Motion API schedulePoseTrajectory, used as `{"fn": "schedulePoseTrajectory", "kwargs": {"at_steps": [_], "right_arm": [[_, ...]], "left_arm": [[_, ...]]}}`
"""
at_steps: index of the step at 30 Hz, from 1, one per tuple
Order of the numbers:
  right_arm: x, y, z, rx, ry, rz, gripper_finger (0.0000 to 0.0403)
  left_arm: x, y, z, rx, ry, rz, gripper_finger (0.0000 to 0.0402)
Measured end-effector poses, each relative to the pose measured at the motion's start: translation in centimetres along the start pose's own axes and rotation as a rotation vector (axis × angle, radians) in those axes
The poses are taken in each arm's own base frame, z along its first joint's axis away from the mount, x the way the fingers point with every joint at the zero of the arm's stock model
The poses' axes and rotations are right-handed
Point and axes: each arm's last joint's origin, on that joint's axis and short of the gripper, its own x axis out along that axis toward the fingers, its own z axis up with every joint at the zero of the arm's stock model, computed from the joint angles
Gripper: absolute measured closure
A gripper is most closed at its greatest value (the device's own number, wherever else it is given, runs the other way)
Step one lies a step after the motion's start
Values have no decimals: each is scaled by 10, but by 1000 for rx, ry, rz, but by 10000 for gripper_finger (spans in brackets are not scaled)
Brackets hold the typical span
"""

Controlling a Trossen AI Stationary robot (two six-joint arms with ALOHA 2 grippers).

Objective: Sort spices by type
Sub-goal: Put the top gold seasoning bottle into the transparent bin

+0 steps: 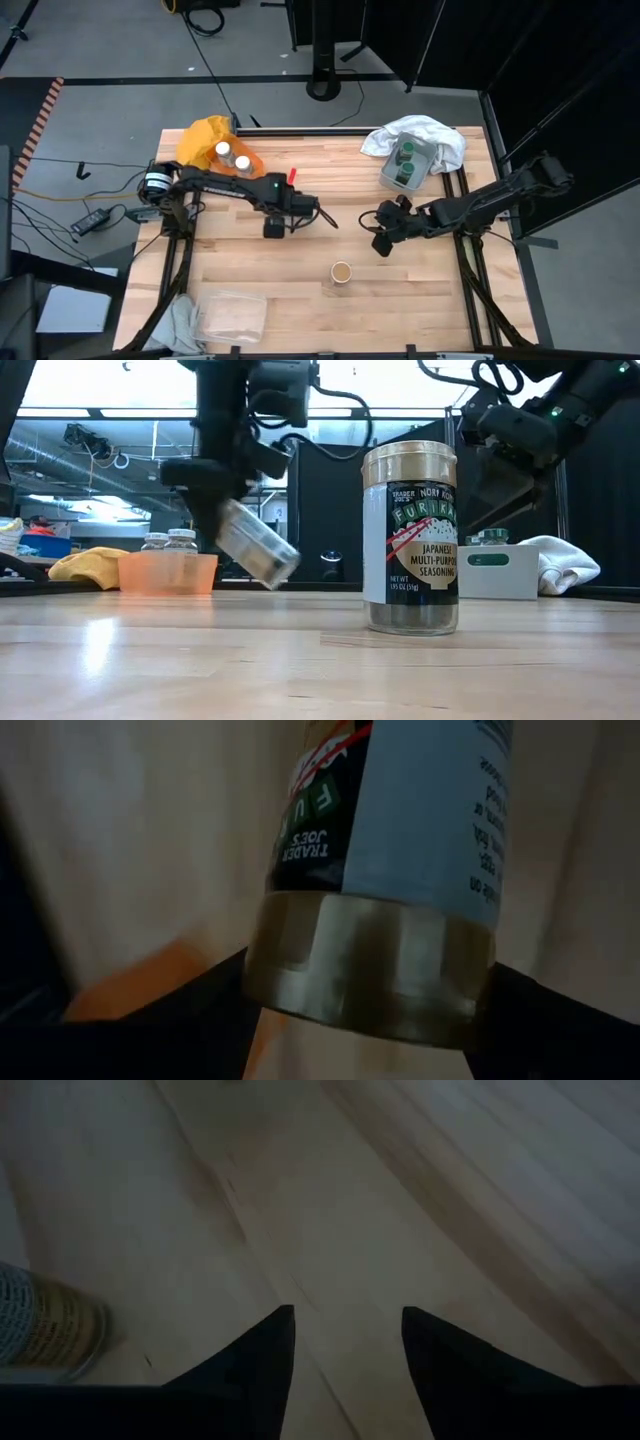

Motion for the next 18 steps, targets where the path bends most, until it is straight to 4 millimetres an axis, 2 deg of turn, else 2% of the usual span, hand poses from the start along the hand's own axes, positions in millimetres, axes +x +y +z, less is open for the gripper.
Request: {"fn": "schedulePoseTrajectory", "kwargs": {"at_steps": [5, 8, 11, 18], "right_arm": [[3, 1, -2, -1, 11, -10, 209], [5, 1, -2, -2, 14, -13, 209], [5, 1, -2, -1, 13, -13, 209], [5, 1, -2, 0, 13, -13, 209]], "left_arm": [[-22, 11, -9, 57, 118, 131, 121], [-28, 14, -16, 112, 186, 185, 121], [-28, 15, -21, 199, 248, 209, 121], [-10, 6, -24, 425, 384, 291, 121]]}}
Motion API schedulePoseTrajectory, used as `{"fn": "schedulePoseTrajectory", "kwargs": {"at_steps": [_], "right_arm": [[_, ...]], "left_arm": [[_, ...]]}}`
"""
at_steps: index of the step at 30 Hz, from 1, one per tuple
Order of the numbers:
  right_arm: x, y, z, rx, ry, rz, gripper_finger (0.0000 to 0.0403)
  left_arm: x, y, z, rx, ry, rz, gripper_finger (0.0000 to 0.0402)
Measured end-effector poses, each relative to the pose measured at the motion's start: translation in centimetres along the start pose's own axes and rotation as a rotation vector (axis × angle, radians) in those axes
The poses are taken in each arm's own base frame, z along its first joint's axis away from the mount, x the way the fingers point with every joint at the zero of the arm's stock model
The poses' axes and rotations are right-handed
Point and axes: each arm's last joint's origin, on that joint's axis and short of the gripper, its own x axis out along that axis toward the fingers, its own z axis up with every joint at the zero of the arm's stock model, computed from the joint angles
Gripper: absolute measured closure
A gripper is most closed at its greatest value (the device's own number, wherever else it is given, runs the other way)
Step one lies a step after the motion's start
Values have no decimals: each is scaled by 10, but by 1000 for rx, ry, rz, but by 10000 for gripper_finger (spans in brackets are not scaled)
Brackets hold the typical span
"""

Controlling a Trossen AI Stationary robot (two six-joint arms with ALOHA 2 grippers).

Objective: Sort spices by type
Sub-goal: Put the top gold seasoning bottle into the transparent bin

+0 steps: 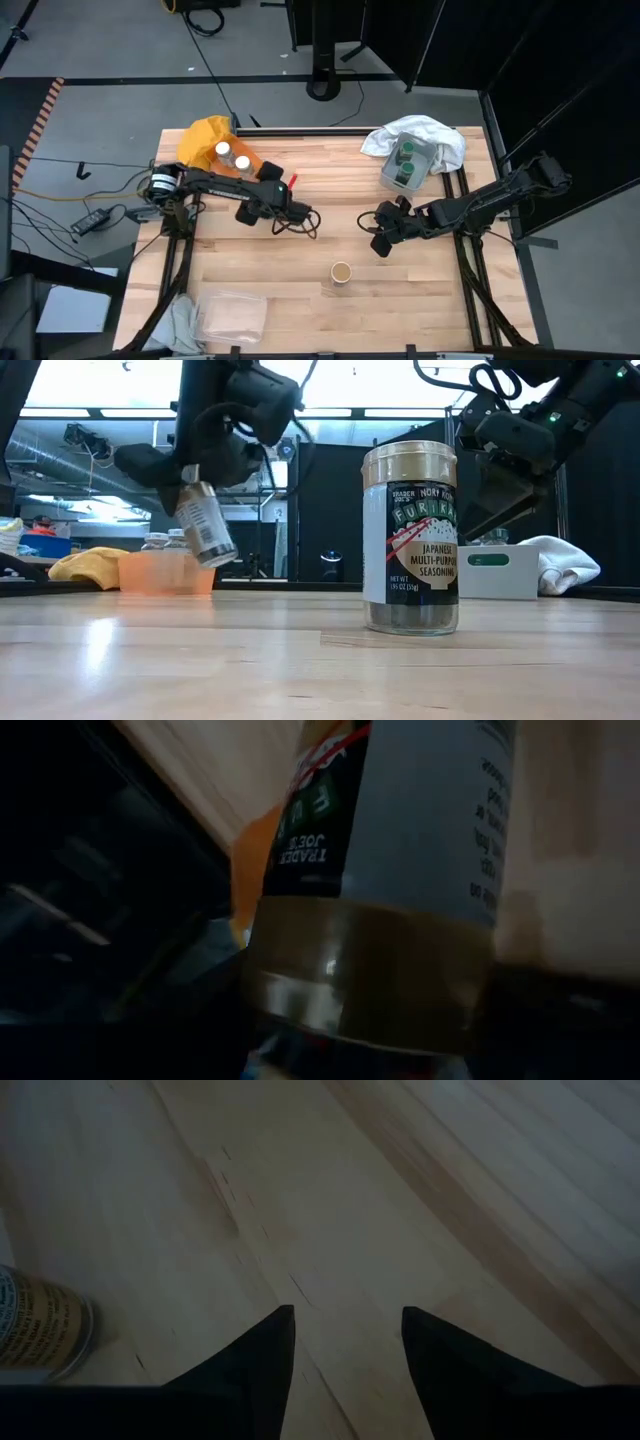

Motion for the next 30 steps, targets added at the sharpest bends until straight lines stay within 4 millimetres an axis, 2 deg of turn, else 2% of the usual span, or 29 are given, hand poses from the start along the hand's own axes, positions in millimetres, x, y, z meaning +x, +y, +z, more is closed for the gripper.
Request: {"fn": "schedulePoseTrajectory", "kwargs": {"at_steps": [5, 14, 23, 30], "right_arm": [[0, 0, 0, -2, -7, -9, 209], [0, -1, 0, -8, -11, -23, 209], [0, -2, 0, -14, -7, -26, 209], [0, -2, 0, -37, -8, -28, 209]], "left_arm": [[5, -9, 13, 80, 46, 74, 121], [16, -25, 38, 193, 93, 73, 121], [15, -27, 36, 241, 105, 19, 118], [11, -27, 37, 201, 64, -83, 85]]}}
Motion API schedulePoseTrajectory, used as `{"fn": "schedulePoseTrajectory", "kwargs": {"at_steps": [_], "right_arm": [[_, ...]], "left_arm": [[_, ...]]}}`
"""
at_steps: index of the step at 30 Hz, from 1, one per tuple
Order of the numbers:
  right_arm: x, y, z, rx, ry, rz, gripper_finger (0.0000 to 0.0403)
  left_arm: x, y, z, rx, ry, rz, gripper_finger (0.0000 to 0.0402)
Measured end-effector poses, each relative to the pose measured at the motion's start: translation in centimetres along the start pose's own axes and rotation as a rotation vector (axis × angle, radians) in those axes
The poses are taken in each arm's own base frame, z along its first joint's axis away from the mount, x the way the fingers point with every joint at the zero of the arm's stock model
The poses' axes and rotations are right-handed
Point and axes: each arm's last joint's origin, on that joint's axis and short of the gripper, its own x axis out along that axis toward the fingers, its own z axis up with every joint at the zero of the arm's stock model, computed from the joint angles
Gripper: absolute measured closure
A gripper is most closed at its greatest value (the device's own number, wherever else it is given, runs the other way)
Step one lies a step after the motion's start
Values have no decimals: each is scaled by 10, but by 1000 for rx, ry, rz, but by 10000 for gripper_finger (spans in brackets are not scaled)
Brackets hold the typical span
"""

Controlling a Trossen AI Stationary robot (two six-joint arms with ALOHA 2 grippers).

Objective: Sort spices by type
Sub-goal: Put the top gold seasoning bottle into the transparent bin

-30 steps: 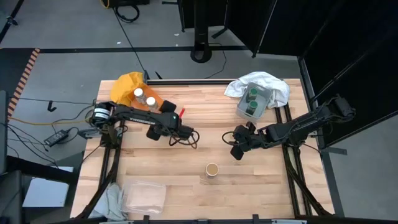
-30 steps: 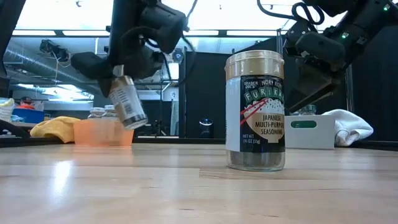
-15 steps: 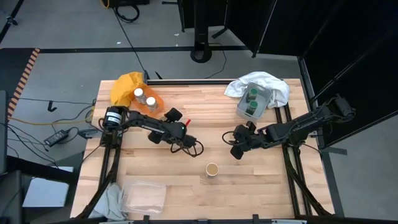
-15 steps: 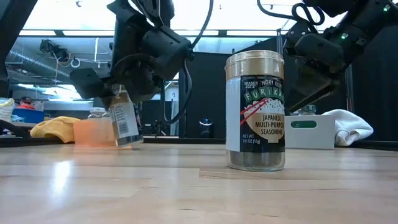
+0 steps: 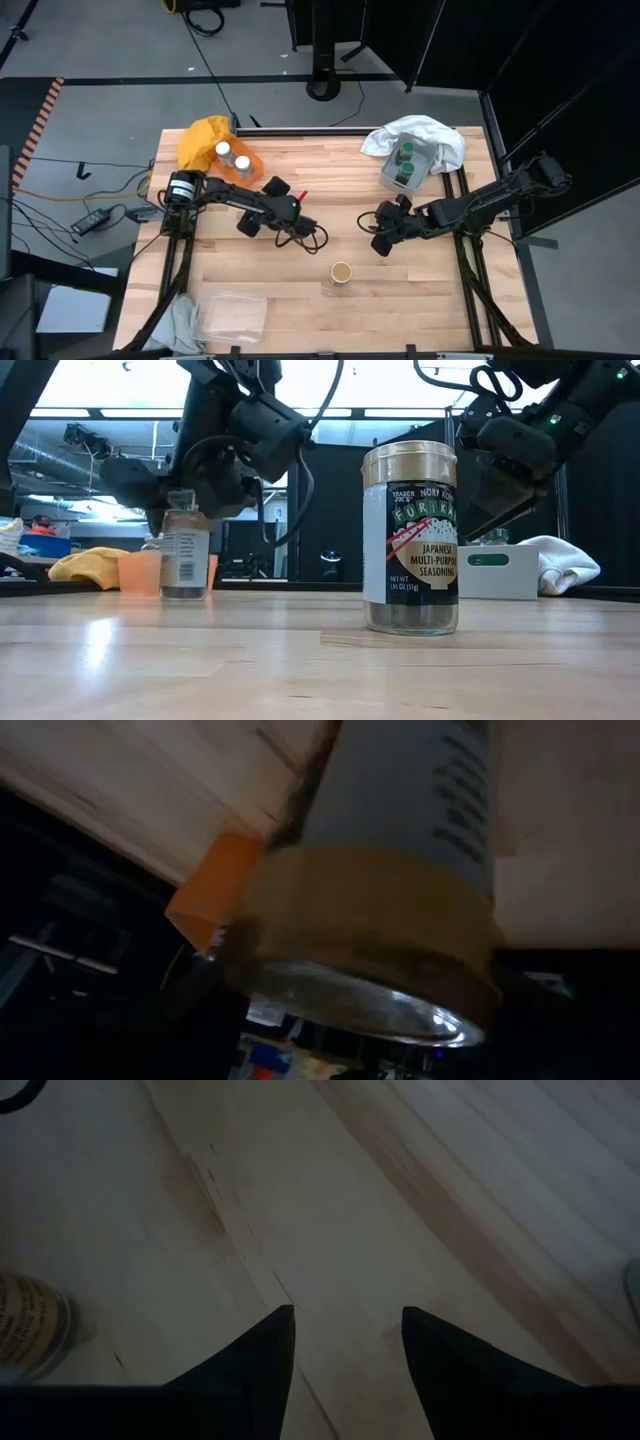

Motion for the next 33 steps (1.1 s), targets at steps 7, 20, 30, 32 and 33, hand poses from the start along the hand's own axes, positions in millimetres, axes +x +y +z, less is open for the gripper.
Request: {"fn": "schedulePoseTrajectory", "kwargs": {"at_steps": [7, 20, 30, 32, 33], "right_arm": [[0, 0, 0, -25, -3, 3, 209], [0, 9, 14, -59, -90, 137, 202], [-12, 29, 42, -191, -396, 374, 171], [-17, 34, 46, -216, -457, 410, 156], [-19, 36, 47, -223, -483, 427, 146]], "left_arm": [[-18, 12, -2, -100, -72, 16, 66], [-99, 59, -32, -341, -406, 79, 64], [-166, 83, -107, -607, -733, 140, 64], [-175, 84, -126, -676, -800, 143, 64], [-179, 84, -136, -709, -830, 142, 64]]}}
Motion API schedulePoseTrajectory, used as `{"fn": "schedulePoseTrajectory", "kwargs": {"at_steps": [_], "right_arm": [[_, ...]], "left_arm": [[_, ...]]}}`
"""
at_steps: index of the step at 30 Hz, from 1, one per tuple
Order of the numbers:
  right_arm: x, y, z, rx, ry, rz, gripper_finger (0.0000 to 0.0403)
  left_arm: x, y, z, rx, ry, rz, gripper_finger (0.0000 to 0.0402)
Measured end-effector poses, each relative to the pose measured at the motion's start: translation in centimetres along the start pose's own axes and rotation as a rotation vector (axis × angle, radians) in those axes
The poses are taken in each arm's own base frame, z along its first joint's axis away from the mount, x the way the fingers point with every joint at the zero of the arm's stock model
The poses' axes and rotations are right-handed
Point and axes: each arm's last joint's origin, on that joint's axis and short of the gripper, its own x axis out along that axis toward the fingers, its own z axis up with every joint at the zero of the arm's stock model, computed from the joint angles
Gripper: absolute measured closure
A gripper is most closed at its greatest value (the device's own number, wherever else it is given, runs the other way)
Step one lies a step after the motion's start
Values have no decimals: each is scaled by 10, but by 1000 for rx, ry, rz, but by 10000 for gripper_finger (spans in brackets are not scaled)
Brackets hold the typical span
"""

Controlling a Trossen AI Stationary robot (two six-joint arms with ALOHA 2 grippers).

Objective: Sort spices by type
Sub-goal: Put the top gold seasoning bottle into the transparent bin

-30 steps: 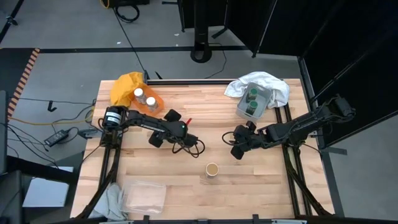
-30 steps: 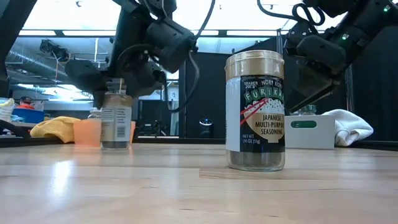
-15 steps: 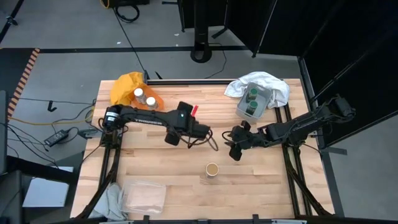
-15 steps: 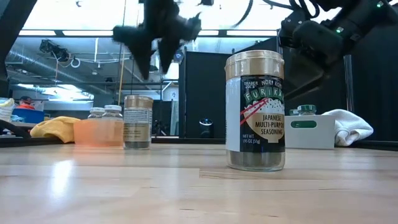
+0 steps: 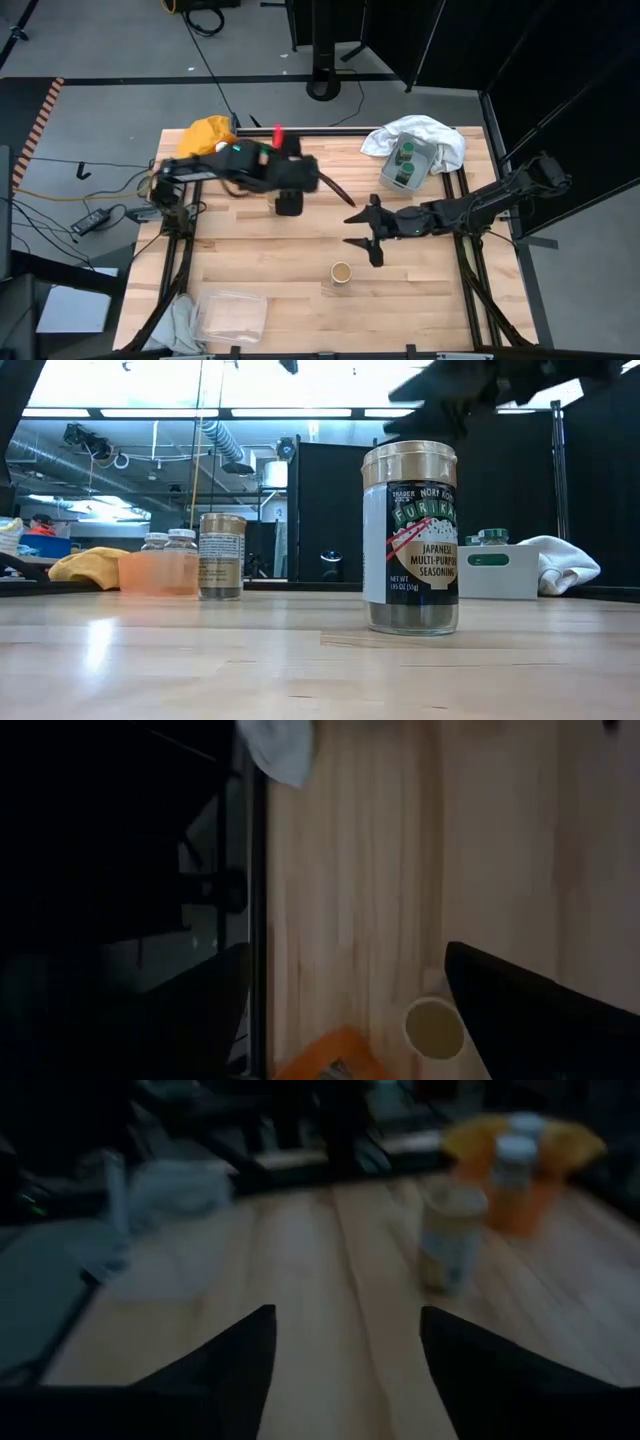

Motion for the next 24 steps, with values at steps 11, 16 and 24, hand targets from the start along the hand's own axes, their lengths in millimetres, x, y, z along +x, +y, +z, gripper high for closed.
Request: {"fn": "schedulePoseTrajectory", "kwargs": {"at_steps": [11, 16, 24], "right_arm": [[13, 32, -11, 15, 4, 118, 79], [41, 58, -1, -11, 19, 144, 85], [62, 77, 0, 0, 217, 30, 86]], "left_arm": [[-70, 40, -42, -240, -180, 8, 64], [-89, 50, -59, -310, -232, 0, 64], [-109, 60, -78, -343, -291, -15, 64]]}}
